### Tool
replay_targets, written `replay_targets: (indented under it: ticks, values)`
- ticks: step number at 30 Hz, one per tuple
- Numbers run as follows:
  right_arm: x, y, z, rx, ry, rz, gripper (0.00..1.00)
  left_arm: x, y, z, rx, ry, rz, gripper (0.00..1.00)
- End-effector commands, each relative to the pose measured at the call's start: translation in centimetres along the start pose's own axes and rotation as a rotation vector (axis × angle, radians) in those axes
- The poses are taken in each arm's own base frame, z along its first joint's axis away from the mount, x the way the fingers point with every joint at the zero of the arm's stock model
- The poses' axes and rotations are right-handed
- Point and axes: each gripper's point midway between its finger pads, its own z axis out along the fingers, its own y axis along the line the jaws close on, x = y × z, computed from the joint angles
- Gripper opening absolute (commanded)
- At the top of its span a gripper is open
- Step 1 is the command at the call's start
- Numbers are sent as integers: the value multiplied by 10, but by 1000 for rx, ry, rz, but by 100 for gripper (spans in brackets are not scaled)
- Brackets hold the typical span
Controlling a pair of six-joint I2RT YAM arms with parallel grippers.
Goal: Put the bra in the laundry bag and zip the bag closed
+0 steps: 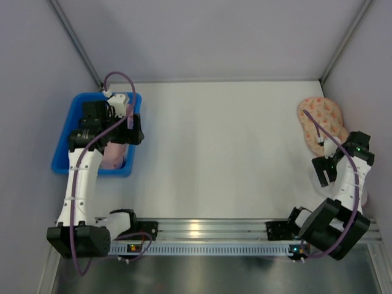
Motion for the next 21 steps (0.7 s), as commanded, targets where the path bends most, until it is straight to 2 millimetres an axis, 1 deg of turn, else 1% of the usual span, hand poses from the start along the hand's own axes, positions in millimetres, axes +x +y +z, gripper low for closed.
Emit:
replay_targets:
  ticks: [1,2,3,5,6,8,9,10,14,16,17,18,20,21]
  values:
    - [-4,-16,12,61,-34,-20,80,-14,-1,-7,2,-35,15,99]
    - [1,-14,18,58,-21,-12,79,-14,-1,-6,4,-31,12,99]
    - [0,-17,21,77,-29,-9,77,-13,-1,-6,4,-29,13,98]
    - [6,-17,28,90,-10,-9,74,-12,-1,-5,3,-25,9,99]
    - [4,-23,30,119,-20,-7,72,-12,-1,-4,5,-23,9,98]
    - [10,-27,35,143,-1,-11,70,-11,-1,-3,4,-20,9,99]
    - [12,-29,37,152,2,-10,67,-11,-1,-3,4,-19,9,99]
    - [10,-34,38,179,-5,-10,66,-10,-1,-3,4,-17,9,99]
    - [15,-40,46,202,5,-15,63,-9,-2,-1,12,-11,8,99]
    - [18,-40,50,205,14,-12,56,-6,-2,1,18,-3,6,99]
    - [18,-40,52,207,12,-17,54,-5,-2,1,17,0,5,99]
    - [19,-41,53,208,14,-15,43,-3,-1,3,14,5,5,99]
    - [20,-41,54,213,15,-17,29,-3,0,3,9,9,2,99]
    - [20,-41,53,210,15,-15,14,-3,0,3,7,8,6,99]
